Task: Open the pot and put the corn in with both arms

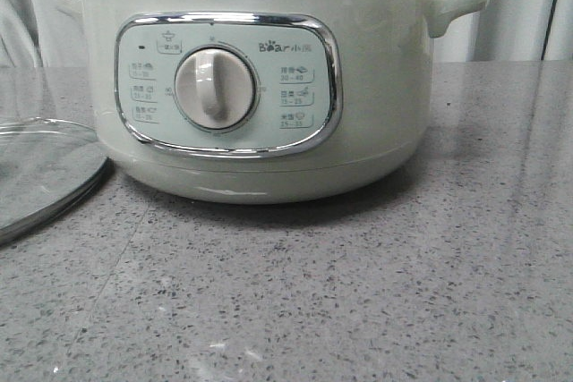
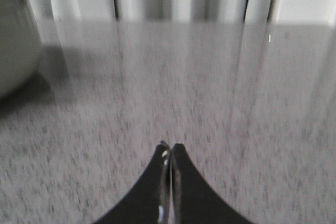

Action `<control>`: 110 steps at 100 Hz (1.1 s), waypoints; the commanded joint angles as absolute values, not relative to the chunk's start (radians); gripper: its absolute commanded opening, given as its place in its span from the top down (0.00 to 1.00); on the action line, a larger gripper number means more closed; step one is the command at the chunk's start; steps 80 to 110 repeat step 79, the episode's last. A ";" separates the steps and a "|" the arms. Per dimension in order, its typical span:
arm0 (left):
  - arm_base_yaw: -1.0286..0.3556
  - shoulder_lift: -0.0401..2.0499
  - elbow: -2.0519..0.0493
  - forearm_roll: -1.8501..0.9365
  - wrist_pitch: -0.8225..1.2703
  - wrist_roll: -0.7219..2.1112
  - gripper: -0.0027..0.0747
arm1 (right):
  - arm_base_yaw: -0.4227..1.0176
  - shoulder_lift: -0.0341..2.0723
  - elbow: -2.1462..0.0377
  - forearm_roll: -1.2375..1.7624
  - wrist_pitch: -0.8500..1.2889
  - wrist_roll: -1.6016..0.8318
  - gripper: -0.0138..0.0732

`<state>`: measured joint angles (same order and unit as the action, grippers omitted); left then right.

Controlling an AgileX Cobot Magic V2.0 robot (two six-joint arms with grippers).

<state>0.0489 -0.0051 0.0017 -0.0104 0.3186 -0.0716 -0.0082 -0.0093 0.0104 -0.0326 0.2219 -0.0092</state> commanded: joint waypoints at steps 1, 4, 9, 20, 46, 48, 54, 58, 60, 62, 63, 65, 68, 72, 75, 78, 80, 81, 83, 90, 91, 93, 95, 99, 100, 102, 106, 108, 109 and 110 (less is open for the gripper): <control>0.047 -0.034 0.025 -0.017 0.261 -0.081 0.99 | -0.022 -0.033 0.028 -0.022 0.239 -0.028 0.91; 0.047 -0.034 0.025 -0.017 0.261 -0.081 0.99 | -0.024 -0.033 0.028 -0.022 0.265 -0.028 0.91; 0.047 -0.034 0.025 -0.017 0.261 -0.081 0.99 | -0.024 -0.033 0.028 -0.022 0.310 -0.028 0.91; 0.047 -0.034 0.025 -0.017 0.261 -0.081 0.99 | -0.024 -0.033 0.028 -0.022 0.305 -0.028 0.91; 0.047 -0.034 0.025 -0.017 0.261 -0.081 0.99 | -0.024 -0.033 0.028 -0.022 0.305 -0.028 0.91; 0.047 -0.034 0.025 -0.017 0.261 -0.081 0.99 | -0.024 -0.033 0.028 -0.022 0.305 -0.028 0.91; 0.047 -0.034 0.025 -0.017 0.261 -0.081 0.99 | -0.024 -0.033 0.028 -0.022 0.305 -0.028 0.91; 0.047 -0.034 0.025 -0.017 0.261 -0.081 0.99 | -0.024 -0.033 0.028 -0.022 0.305 -0.028 0.91; 0.047 -0.034 0.025 -0.017 0.261 -0.081 0.99 | -0.024 -0.033 0.028 -0.022 0.305 -0.028 0.91; 0.047 -0.034 0.025 -0.017 0.261 -0.081 0.99 | -0.024 -0.033 0.028 -0.022 0.305 -0.028 0.91; 0.047 -0.034 0.025 -0.017 0.261 -0.081 0.99 | -0.024 -0.033 0.028 -0.022 0.305 -0.028 0.91; 0.047 -0.034 0.025 -0.017 0.261 -0.081 0.99 | -0.024 -0.033 0.028 -0.022 0.305 -0.028 0.91; 0.047 -0.034 0.025 -0.017 0.261 -0.081 0.99 | -0.024 -0.033 0.028 -0.022 0.305 -0.028 0.91; 0.047 -0.034 0.025 -0.017 0.261 -0.081 0.99 | -0.024 -0.033 0.028 -0.022 0.305 -0.028 0.91; 0.047 -0.034 0.025 -0.017 0.261 -0.081 0.99 | -0.024 -0.033 0.028 -0.022 0.305 -0.028 0.91; 0.047 -0.034 0.025 -0.017 0.261 -0.081 0.99 | -0.024 -0.033 0.028 -0.022 0.305 -0.028 0.91; 0.047 -0.034 0.025 -0.017 0.261 -0.081 0.99 | -0.024 -0.033 0.028 -0.022 0.305 -0.028 0.91; 0.047 -0.034 0.025 -0.017 0.261 -0.081 0.99 | -0.024 -0.033 0.028 -0.022 0.305 -0.028 0.91; 0.047 -0.034 0.025 -0.017 0.261 -0.081 0.99 | -0.024 -0.033 0.028 -0.022 0.305 -0.028 0.91; 0.047 -0.034 0.025 -0.017 0.261 -0.081 0.99 | -0.024 -0.033 0.028 -0.022 0.305 -0.028 0.91; 0.047 -0.034 0.025 -0.017 0.261 -0.081 0.99 | -0.024 -0.033 0.028 -0.022 0.305 -0.028 0.91; 0.047 -0.034 0.025 -0.017 0.261 -0.081 0.99 | -0.024 -0.033 0.028 -0.022 0.305 -0.028 0.91; 0.047 -0.034 0.025 -0.017 0.261 -0.081 0.99 | -0.024 -0.033 0.028 -0.022 0.305 -0.028 0.91; 0.047 -0.034 0.025 -0.017 0.261 -0.081 0.99 | -0.024 -0.033 0.028 -0.022 0.305 -0.028 0.91; 0.047 -0.034 0.025 -0.017 0.261 -0.081 0.99 | -0.024 -0.033 0.028 -0.022 0.305 -0.028 0.91; 0.047 -0.034 0.025 -0.017 0.261 -0.081 0.99 | -0.024 -0.033 0.028 -0.022 0.305 -0.028 0.91; 0.047 -0.034 0.025 -0.017 0.261 -0.081 0.99 | -0.024 -0.033 0.028 -0.022 0.305 -0.028 0.91; 0.047 -0.034 0.025 -0.017 0.261 -0.081 0.99 | -0.024 -0.033 0.028 -0.022 0.305 -0.028 0.91; 0.047 -0.034 0.025 -0.017 0.261 -0.081 0.99 | -0.024 -0.033 0.028 -0.022 0.305 -0.028 0.91; 0.047 -0.034 0.025 -0.017 0.261 -0.081 0.99 | -0.024 -0.033 0.028 -0.022 0.305 -0.028 0.91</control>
